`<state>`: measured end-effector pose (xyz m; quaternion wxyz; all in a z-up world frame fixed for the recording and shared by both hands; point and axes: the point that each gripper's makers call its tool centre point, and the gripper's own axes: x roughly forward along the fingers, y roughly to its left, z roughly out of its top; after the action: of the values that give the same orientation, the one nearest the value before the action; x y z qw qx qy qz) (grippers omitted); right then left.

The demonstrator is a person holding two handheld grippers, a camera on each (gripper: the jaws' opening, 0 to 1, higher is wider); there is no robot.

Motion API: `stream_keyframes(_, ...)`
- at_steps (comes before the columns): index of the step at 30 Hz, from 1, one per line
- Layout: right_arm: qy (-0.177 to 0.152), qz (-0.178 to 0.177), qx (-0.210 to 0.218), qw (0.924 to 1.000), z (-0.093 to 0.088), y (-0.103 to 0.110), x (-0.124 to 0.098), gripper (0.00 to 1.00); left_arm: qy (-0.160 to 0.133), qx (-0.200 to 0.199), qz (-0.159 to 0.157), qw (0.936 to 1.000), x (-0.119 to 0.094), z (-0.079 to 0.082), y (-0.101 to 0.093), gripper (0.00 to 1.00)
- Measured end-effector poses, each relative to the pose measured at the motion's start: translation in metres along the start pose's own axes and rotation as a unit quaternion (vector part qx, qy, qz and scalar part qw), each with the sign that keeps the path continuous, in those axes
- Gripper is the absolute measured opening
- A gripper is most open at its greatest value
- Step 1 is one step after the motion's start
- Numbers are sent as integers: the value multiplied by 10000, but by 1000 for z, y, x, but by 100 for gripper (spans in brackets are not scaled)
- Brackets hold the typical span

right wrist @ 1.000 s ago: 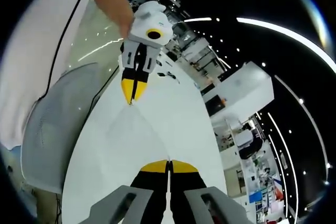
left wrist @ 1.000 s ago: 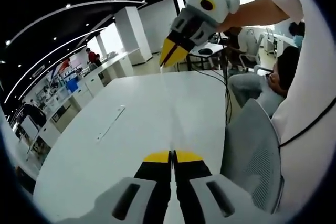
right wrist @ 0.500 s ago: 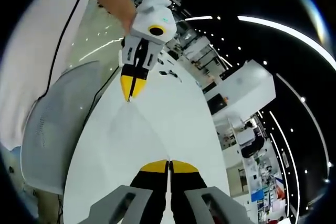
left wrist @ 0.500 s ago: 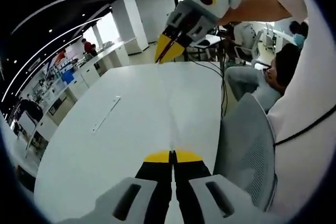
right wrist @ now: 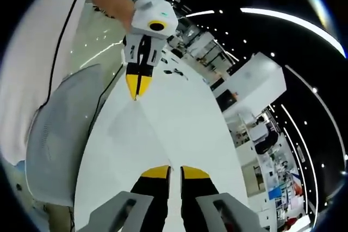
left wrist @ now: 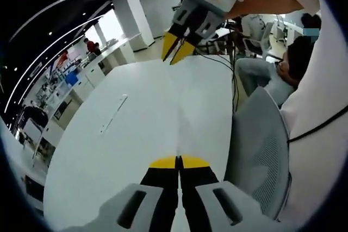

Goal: Arrange the food packaging bags into a neat stack by flattening each bag and aligning their edges.

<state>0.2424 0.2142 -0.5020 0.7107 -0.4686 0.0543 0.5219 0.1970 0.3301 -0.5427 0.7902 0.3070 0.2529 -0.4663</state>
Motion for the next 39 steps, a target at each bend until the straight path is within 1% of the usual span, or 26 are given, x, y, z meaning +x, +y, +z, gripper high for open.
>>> stream_keyframes(8,-27,211,259,9994,10,10,2,13,93,306,84,9995,1,-2,0,0)
stream_keyframes(9,-105,260,384,9989,15,12,2,14,98,354,109,9993,1,-1,1,0)
stream_keyframes(13,-170,354,457,9982,27,16,5,16,100,473,162,9987,0,1,1,0)
stream_keyframes(15,-332,507,699,9957,37,24,8,17,102,554,192,9982,0,3,2,0)
stream_keyframes(16,-382,543,746,9950,42,26,9,17,106,596,207,9980,0,4,3,0)
stream_keyframes(19,-409,614,761,9944,50,32,14,17,123,749,254,9968,-1,6,4,0)
stream_keyframes(22,-502,702,762,9933,62,38,21,18,125,833,273,9961,-1,9,4,0)
stream_keyframes(28,-551,797,698,9928,78,44,32,17,154,1072,340,9935,-1,14,3,0)
stream_keyframes(31,-527,807,658,9932,82,46,37,15,159,1158,364,9925,-1,15,4,0)
stream_keyframes(39,-429,845,572,9939,84,49,48,11,166,1304,408,9905,-1,17,3,0)
